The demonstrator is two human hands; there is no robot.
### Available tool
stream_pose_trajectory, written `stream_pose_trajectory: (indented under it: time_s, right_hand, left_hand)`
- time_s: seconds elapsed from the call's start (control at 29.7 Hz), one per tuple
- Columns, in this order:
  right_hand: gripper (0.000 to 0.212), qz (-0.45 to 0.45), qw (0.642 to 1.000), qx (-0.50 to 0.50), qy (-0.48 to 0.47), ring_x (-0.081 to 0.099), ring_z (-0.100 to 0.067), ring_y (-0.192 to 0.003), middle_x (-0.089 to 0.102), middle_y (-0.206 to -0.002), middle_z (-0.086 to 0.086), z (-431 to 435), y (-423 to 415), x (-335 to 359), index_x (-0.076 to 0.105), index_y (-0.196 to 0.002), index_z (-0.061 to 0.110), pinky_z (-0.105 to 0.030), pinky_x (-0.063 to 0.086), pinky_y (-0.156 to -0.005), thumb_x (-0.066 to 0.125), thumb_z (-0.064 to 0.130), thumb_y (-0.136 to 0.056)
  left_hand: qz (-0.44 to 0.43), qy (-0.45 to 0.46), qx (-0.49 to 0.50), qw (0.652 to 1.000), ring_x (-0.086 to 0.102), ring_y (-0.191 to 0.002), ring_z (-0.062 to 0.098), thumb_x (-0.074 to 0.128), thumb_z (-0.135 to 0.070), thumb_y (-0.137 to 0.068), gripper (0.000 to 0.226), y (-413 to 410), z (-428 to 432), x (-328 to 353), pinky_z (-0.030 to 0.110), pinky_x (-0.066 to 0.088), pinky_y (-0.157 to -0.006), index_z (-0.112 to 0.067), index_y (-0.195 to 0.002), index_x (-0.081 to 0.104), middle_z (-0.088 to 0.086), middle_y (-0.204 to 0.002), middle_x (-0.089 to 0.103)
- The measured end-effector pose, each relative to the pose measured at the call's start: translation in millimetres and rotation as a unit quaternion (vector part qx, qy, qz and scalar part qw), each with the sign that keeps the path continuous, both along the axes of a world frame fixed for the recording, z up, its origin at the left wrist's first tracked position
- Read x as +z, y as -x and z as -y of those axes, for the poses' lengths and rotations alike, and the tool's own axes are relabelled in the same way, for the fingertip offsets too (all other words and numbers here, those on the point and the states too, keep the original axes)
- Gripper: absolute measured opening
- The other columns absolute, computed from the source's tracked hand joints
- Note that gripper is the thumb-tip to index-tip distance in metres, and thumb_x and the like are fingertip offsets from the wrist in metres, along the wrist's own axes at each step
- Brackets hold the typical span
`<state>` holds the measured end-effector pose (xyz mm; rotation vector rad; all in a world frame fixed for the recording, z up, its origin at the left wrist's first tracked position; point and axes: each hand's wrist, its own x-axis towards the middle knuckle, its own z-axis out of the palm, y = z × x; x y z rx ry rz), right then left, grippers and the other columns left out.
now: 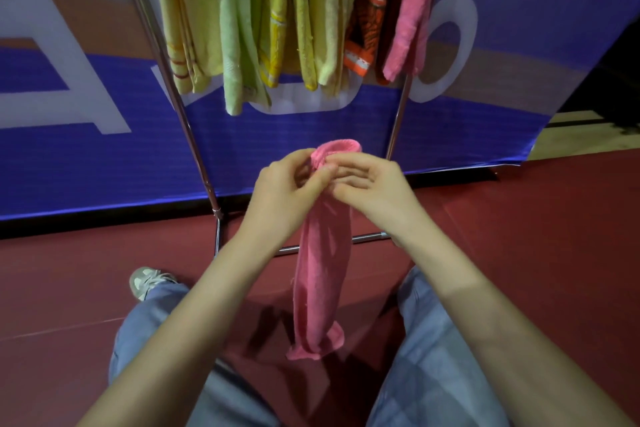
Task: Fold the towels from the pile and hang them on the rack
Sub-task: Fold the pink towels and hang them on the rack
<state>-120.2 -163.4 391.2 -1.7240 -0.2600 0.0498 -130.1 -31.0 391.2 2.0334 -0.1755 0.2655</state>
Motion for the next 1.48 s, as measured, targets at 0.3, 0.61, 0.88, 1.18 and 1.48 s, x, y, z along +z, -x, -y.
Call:
stream_pose_trajectory:
  time_s: [0.3, 0.61, 0.88, 1.18, 1.48]
  right_hand:
    - [0.027, 0.066, 0.991, 0.028, 0.117, 0.048, -0.004, -0.037, 0.053, -0.050, 0.005, 18, -1, 6, 0.055, -0.085, 0.029, -0.016, 0.042, -0.045, 0.066, 0.005, -0.078]
    - [0.020, 0.194, 0.910, 0.030, 0.365, 0.050, -0.007, -0.073, 0.049, -0.072, 0.007, 41, -24, 39, 0.053, -0.076, 0.020, -0.031, 0.042, -0.069, 0.065, 0.036, -0.077]
    - [0.036, 0.294, 0.956, -0.004, -0.012, 0.058, 0.004, -0.068, 0.058, -0.080, 0.006, 22, -7, 97, 0.041, -0.091, 0.026, -0.014, 0.046, -0.065, 0.066, 0.005, -0.077]
    - [0.049, 0.161, 0.986, 0.032, -0.027, 0.062, -0.008, -0.061, 0.063, -0.070, -0.007, 13, 4, 60, 0.039, -0.096, 0.028, -0.019, 0.051, -0.059, 0.068, -0.005, -0.073]
    - [0.049, 0.110, 0.992, 0.038, -0.043, 0.063, -0.015, -0.064, 0.065, -0.076, -0.009, 5, 6, 44, 0.034, -0.087, 0.030, -0.029, 0.051, -0.065, 0.066, -0.004, -0.074]
  left_hand:
    - [0.023, -0.037, -0.070, 0.997, 0.064, -0.087, 0.006, 0.056, -0.015, -0.088, 0.021, 1, -15, 3, 0.029, 0.051, -0.083, -0.010, -0.107, 0.063, 0.005, -0.095, 0.071]
    - [0.069, -0.089, -0.065, 0.992, 0.062, -0.080, 0.016, 0.046, -0.032, -0.086, 0.031, -5, -19, 22, 0.044, 0.049, -0.079, -0.010, -0.103, 0.060, 0.003, -0.085, 0.066]
    - [0.213, 0.019, -0.028, 0.976, 0.055, -0.075, 0.013, 0.041, -0.026, -0.092, 0.016, 7, -17, 93, 0.048, 0.052, -0.073, -0.037, -0.085, 0.049, -0.012, -0.076, 0.053]
    - [0.013, -0.041, -0.122, 0.992, 0.058, -0.070, 0.008, 0.062, -0.049, -0.071, 0.034, 3, -17, 87, 0.024, 0.045, -0.068, -0.018, -0.085, 0.064, 0.005, -0.078, 0.068]
    - [0.027, -0.195, -0.143, 0.970, 0.048, -0.060, 0.002, 0.055, -0.030, -0.087, 0.021, -2, -6, 90, 0.015, 0.036, -0.057, -0.010, -0.082, 0.061, -0.008, -0.067, 0.055]
